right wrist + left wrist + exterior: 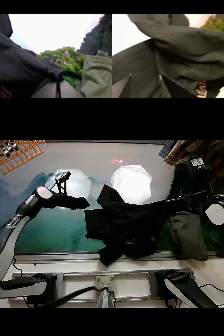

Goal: Fold the clothes and pants, and hang the long-sleeved shirts on hangers.

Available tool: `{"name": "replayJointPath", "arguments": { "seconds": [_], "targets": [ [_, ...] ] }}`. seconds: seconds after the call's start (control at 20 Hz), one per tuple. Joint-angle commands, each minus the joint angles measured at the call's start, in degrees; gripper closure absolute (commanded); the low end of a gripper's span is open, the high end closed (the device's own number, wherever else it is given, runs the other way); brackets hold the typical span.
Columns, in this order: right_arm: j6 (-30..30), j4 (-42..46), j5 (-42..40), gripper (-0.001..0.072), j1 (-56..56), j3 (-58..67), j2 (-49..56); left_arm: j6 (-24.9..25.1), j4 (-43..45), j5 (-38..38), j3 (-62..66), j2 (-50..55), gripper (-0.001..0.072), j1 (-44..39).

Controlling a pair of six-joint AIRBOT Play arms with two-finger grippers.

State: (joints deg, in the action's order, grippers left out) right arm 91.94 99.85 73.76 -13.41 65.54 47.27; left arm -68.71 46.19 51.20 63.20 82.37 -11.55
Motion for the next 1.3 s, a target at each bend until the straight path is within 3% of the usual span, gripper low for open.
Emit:
{"name": "replayJointPath", "arguments": {
  "seconds": [0.0, 0.25, 0.5, 0.85, 0.9, 1.05, 1.1, 1.15, 1.25],
  "targets": [
    [-0.1, -1.3, -0.2, 0.0690, 0.3, 0.0, -0.1, 0.2, -4.3, -0.8, 2.3, 2.8, 0.0314, -0.7],
    [-1.1, -2.3, -0.2, 0.0690, 0.2, 0.0, -0.1, -1.6, -5.5, 0.3, 12.0, 12.1, 0.0299, -3.4],
    [-2.9, -1.7, -0.3, 0.0690, 0.2, 0.0, -0.1, -4.0, -6.4, 6.4, 18.3, 19.8, 0.0300, -4.1],
    [-3.0, -0.5, -1.4, 0.0690, 0.2, 0.0, -0.1, -4.3, -6.0, 6.0, 19.2, 23.5, 0.0294, -4.9],
    [-3.0, -0.5, -1.3, 0.0690, 0.2, 0.0, -0.1, -4.4, -6.1, 5.4, 20.2, 24.7, 0.0252, -5.4],
    [-3.0, -0.6, -0.7, 0.0690, 0.2, 0.0, -0.1, -4.4, -10.3, 4.4, 24.6, 28.7, 0.0243, -6.3],
    [-3.0, -0.6, -0.7, 0.0690, 0.2, 0.0, -0.1, -4.4, -12.4, 4.5, 26.0, 29.9, 0.0257, -6.6],
    [-3.0, -0.6, -0.7, 0.0690, 0.2, 0.0, -0.1, -4.3, -14.3, 4.9, 27.2, 30.9, 0.0345, -6.9],
    [-3.0, -0.6, -0.8, 0.0690, 0.2, 0.0, -0.1, -3.0, -16.2, 5.5, 28.8, 31.5, 0.0643, -7.3]
  ]
}}
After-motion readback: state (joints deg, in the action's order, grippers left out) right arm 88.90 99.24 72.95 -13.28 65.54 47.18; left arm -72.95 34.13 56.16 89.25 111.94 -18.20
